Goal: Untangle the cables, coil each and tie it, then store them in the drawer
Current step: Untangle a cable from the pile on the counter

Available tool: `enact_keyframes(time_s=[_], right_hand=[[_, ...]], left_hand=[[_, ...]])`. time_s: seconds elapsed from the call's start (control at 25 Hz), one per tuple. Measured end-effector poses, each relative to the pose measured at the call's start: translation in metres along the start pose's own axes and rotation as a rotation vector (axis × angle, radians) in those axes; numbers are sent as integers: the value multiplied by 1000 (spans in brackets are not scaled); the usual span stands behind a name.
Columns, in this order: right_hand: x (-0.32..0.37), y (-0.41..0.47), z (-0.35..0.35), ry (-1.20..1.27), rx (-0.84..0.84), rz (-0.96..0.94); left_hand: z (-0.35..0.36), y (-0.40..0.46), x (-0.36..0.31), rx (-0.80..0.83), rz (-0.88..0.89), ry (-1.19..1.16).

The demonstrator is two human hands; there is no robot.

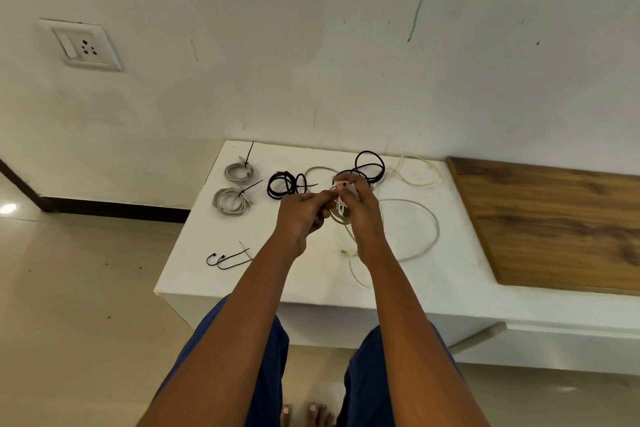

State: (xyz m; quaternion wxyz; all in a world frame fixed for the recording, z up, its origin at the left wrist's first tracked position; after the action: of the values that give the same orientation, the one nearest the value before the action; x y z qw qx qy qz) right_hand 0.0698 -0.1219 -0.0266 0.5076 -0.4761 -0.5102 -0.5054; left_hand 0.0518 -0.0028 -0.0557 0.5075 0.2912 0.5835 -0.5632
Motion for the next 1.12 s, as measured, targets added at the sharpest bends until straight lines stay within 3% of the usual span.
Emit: enact_keyframes(time_s=[0.12, 0.24, 0.48, 0.92, 1.12], right_hand=[[-7, -3, -6, 213, -108, 100], [-11, -4, -9, 242, -189, 142], [-17, -2, -1, 305, -128, 174], [-14, 4, 2, 270, 49, 254], [-13, 4, -5, 279, -13, 252]], left_hand=[[-4, -4, -3, -130, 63, 123], [-6, -11, -7, -233, 140, 161], [-6, -16, -10, -316, 163, 90], [-1, -16, -10, -240, 208, 112], [5, -16, -14, -169, 235, 211]])
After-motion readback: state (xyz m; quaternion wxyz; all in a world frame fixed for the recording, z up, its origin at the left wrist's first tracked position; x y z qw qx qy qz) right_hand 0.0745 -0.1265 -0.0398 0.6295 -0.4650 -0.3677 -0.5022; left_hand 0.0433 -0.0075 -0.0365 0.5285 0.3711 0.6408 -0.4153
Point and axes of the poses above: each hand's wrist, its own y-axis towards the middle knuckle, its own z-axis out of the palm, x = y × z, the point moved 8 cm from there along y, towards the middle knuckle, and after that the axes turned 4 degrees about y, right-handed, at the moved point
